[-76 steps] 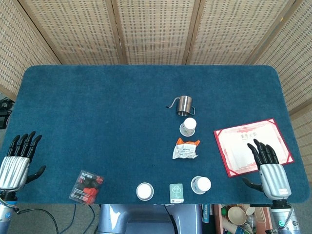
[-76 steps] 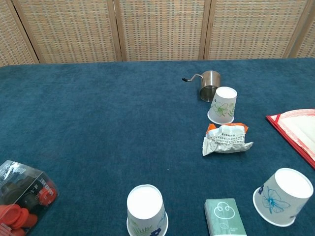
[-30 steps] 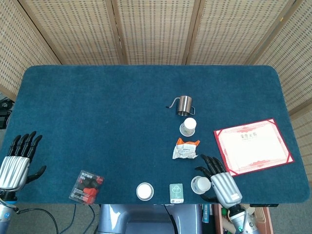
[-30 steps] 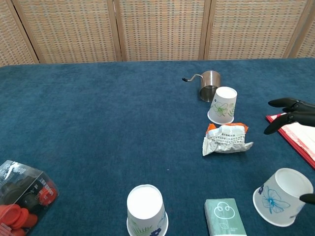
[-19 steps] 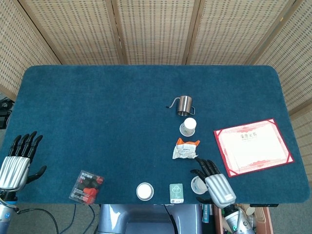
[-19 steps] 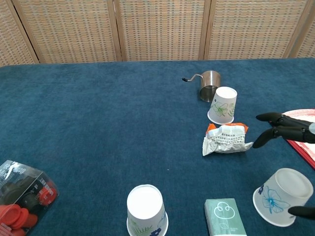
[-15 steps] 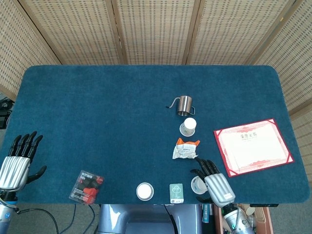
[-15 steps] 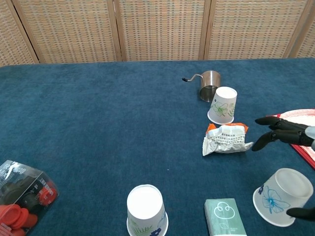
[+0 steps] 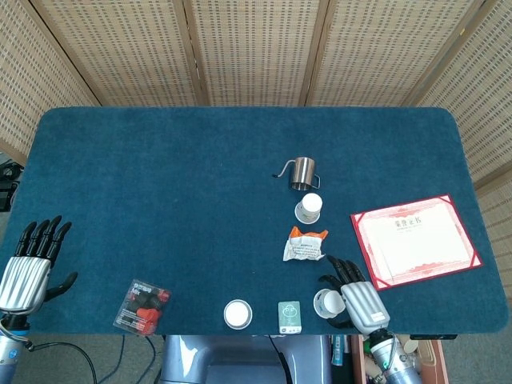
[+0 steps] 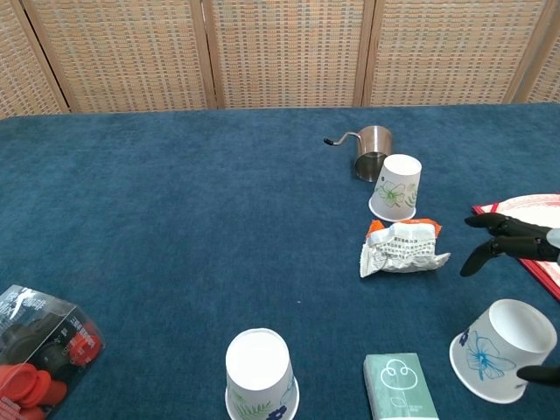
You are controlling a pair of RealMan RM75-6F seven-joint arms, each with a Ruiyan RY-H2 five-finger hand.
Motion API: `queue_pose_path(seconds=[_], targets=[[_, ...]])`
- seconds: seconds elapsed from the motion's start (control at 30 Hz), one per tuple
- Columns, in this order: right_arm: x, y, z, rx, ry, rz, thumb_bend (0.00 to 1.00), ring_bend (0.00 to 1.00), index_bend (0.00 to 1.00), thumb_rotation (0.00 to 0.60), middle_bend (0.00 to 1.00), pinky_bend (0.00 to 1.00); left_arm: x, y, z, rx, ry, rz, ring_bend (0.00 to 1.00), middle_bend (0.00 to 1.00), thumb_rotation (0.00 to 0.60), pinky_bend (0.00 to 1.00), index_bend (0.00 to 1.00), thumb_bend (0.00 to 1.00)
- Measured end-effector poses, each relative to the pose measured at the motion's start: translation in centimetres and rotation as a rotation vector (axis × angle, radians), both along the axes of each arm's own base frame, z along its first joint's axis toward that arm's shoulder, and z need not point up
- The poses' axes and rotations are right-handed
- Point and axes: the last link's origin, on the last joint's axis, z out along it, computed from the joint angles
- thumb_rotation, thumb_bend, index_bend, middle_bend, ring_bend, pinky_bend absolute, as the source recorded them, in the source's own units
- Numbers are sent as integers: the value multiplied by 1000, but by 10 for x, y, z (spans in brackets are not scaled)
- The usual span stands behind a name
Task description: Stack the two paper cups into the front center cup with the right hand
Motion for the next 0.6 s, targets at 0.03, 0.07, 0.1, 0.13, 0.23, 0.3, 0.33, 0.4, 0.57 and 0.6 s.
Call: queue_pose_path(seconds=[0.03,0.07,0.1,0.13,0.23,0.3,0.33,0.4,0.57,0.6], targets=[[-1,0,0,0,1,-3,55,0,312,600,0,0,0,0,0,-1,1,0,0,0,600,0,0,258],[-2,-1,0,0,3,-5,54,0,312,600,0,0,0,0,0,-3,3,1,0,0,600,0,0,258],[-2,-1,1,0,4,-6,55,0,312,600,0,0,0,0,-1,-4,4,1,0,0,600,0,0,259],[-2,-1,1,0,4,-7,54,0,315,600,0,0,0,0,-1,-4,5,1,0,0,600,0,0,259],[-4,-3,0,1,5,-10,55,0,332,600,0,0,0,0,-1,-5,6,1,0,0,600,0,0,259],[-5,-4,0,5,4,-14,55,0,337,600,0,0,0,0,-1,-5,4,0,0,0,600,0,0,259],[-5,-4,0,6,5,-15,55,0,342,600,0,0,0,0,-1,-5,5,0,0,0,600,0,0,259],[-6,-5,-1,6,6,-16,54,0,350,600,0,0,0,0,-1,-5,5,-1,0,0,600,0,0,259],[-8,-6,-2,10,9,-23,54,0,351,600,0,0,1,0,-1,-4,5,-4,0,0,600,0,0,259],[-9,-6,-3,13,11,-25,54,0,351,600,0,0,1,0,-1,-3,4,-5,0,0,600,0,0,259]])
